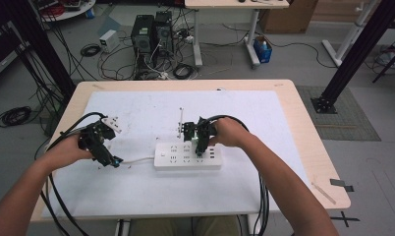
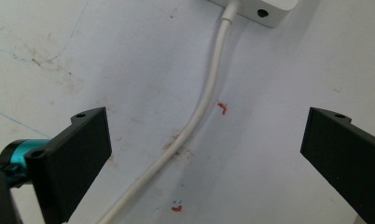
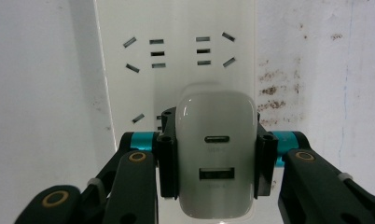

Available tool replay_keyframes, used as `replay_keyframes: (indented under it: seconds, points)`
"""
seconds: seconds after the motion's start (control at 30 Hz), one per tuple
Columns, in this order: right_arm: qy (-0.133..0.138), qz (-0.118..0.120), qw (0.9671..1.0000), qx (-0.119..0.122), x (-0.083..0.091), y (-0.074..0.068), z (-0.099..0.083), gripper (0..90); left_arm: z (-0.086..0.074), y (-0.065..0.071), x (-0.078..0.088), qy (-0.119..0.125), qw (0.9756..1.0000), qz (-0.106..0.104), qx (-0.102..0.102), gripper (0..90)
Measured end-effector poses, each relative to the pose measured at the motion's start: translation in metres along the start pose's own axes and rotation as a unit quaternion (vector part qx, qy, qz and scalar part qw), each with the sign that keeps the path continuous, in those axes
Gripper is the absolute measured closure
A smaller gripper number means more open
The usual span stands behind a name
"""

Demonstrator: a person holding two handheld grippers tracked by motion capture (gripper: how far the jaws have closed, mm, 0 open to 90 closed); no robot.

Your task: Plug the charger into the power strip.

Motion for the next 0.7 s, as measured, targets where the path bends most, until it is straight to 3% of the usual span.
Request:
replay_keyframes:
  seconds: [0.3, 0.57, 0.7]
  points:
    - [0.005, -0.009, 0.9999, -0.004, -0.0007, -0.0023, -0.0011, 62.5, 0.0012, 0.0013, -0.0019, 0.008, 0.9999, -0.001, 0.008, 1.8]
    - [0.004, -0.001, 1.0000, -0.004, -0.0014, -0.0010, -0.0013, 62.5, 0.0012, 0.0018, 0.0004, 0.007, 0.9999, 0.000, 0.007, 1.8]
    - [0.006, -0.003, 1.0000, 0.007, -0.0014, -0.0003, -0.0009, 61.9, 0.0032, 0.0023, -0.0006, 0.005, 1.0000, 0.000, 0.004, 1.8]
Point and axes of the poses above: each handheld gripper's, and its own axes: x roughly backward along the jaws, z roughly out of its top, y roughly to its right, the point moved 4 cm from there along -x, roughly forward along the jaws, and after that the axes turned 4 degrees about -y, right-handed, at the moved point
